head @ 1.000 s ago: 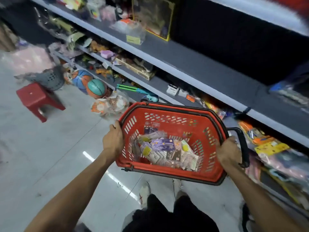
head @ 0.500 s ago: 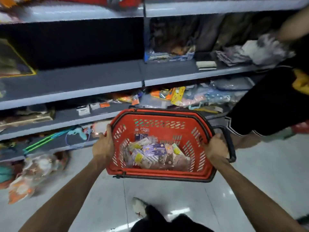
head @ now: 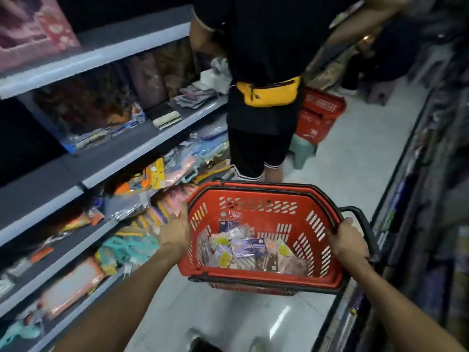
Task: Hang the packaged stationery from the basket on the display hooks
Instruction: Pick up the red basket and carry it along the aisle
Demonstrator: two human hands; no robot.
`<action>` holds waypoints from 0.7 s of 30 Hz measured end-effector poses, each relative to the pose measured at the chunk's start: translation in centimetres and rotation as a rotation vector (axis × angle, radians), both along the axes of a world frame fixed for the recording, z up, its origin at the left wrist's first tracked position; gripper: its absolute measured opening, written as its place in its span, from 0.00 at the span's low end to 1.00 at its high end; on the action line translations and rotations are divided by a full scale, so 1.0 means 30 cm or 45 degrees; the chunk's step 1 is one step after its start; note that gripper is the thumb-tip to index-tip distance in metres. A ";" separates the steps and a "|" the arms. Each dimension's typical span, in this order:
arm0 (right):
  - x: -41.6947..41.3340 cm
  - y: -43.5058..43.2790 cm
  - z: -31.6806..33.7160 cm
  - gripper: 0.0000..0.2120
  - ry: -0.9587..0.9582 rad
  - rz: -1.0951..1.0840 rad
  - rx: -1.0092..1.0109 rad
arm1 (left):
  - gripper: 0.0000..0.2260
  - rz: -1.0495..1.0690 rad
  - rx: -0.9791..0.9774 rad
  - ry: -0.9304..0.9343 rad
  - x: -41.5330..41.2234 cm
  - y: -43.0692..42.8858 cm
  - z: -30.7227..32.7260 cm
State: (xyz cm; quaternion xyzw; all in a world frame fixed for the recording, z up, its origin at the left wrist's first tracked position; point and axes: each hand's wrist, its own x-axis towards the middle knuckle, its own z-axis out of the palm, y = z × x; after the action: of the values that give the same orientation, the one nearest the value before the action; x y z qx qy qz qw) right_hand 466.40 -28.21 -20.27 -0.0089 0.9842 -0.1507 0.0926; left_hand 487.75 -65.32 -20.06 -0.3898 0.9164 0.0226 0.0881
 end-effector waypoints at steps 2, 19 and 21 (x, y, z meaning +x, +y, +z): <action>-0.024 0.126 0.004 0.26 0.007 -0.109 0.000 | 0.34 -0.104 0.057 0.071 -0.122 0.071 0.007; -0.444 0.613 0.071 0.28 0.080 -0.782 0.022 | 0.33 -0.702 0.269 0.212 -1.208 0.393 0.069; -0.522 0.625 0.074 0.29 0.074 -0.852 0.019 | 0.31 -0.748 0.290 0.216 -1.327 0.391 0.069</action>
State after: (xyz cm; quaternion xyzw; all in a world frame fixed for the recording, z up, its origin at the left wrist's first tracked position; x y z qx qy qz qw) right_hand 450.72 -9.46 -18.06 0.3109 0.9359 -0.1653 0.0099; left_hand 447.93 -53.60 -18.00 -0.0932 0.9853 0.1312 0.0573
